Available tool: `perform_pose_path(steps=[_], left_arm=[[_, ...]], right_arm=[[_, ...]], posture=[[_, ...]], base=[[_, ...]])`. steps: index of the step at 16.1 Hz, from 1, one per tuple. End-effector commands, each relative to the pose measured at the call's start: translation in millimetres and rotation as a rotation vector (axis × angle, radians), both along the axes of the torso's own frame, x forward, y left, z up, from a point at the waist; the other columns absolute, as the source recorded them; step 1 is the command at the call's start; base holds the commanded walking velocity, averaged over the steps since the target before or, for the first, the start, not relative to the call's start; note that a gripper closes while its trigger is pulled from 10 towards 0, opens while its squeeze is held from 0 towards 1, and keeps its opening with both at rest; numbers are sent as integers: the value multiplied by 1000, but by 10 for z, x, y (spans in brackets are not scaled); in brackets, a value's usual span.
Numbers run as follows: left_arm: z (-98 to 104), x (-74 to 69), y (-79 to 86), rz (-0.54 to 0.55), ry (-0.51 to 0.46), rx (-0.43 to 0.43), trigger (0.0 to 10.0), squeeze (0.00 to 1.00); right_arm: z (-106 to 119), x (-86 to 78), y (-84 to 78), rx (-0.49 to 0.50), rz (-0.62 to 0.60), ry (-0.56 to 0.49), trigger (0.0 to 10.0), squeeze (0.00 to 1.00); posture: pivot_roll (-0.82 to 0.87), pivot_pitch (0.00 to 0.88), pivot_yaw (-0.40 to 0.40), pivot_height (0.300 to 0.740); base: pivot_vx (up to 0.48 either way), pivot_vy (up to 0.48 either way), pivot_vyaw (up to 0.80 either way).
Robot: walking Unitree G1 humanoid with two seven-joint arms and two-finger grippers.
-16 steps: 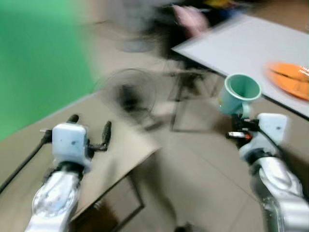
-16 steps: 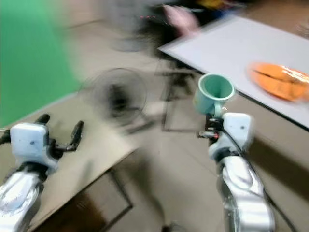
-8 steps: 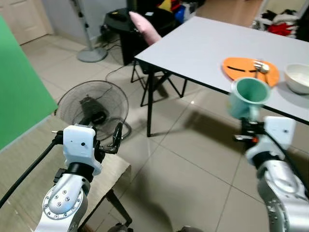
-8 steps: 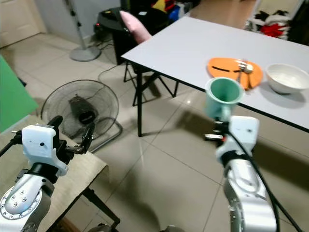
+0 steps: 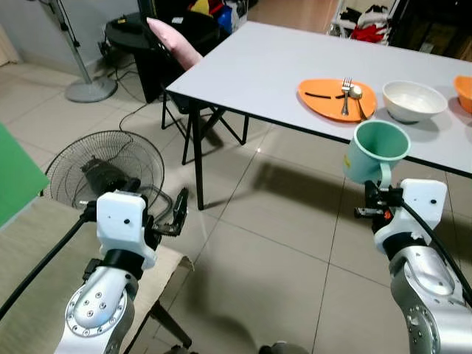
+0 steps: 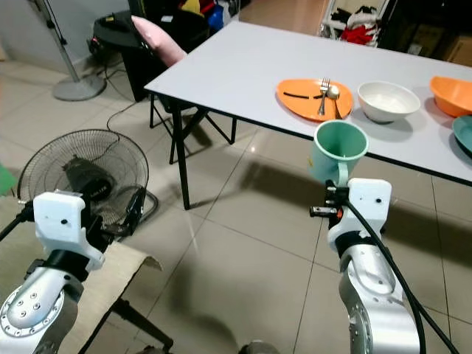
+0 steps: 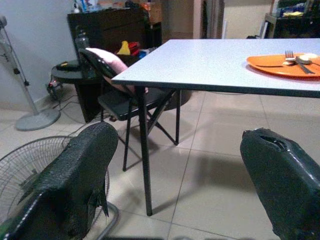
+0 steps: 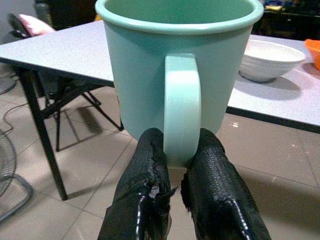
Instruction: Setting the table
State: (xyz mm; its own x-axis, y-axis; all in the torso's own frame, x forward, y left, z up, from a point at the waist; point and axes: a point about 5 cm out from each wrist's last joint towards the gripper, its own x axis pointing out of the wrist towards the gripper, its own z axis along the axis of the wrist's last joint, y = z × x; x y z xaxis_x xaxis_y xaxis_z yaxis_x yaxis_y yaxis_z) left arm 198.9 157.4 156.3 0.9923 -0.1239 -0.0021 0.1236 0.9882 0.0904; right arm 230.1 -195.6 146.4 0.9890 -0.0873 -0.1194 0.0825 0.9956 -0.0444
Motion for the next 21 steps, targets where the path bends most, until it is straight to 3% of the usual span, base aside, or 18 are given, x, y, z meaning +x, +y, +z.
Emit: perform_pose_path(steps=[1, 4, 7, 11, 16, 18, 21], left_arm=[[20, -15, -2, -7, -11, -2, 10000, 0], [18, -18, -6, -15, -8, -5, 10000, 0], [19, -27, -12, -17, -10, -20, 10000, 0], [8, -12, 34, 17, -3, 19, 10000, 0], [27, 64, 76, 68, -20, 9, 10000, 0], [53, 92, 133, 119, -39, -13, 10000, 0], [50, 154, 186, 119, -32, 36, 10000, 0]], right_arm=[[73, 3, 26, -2, 14, -29, 10000, 0], [59, -2, 26, -2, 15, -24, 10000, 0], [58, -2, 25, -1, 11, -24, 10000, 0], [36, 10, 65, -5, 51, -4, 10000, 0], [19, 116, 245, -17, 232, 52, 10000, 0], [50, 131, 316, -21, 267, 36, 10000, 0], [72, 185, 391, -7, 276, 28, 10000, 0]], posture=[[-69, 32, 3, 740], [-68, 29, 4, 740], [-69, 30, 7, 740], [-68, 35, 8, 740], [-70, 44, 11, 740], [-71, 48, 9, 740], [-65, 49, 7, 740]], base=[[0, 0, 0], [0, 0, 0], [0, 0, -800], [0, -101, -200], [0, -480, -100], [0, 0, 0], [0, 0, 0]])
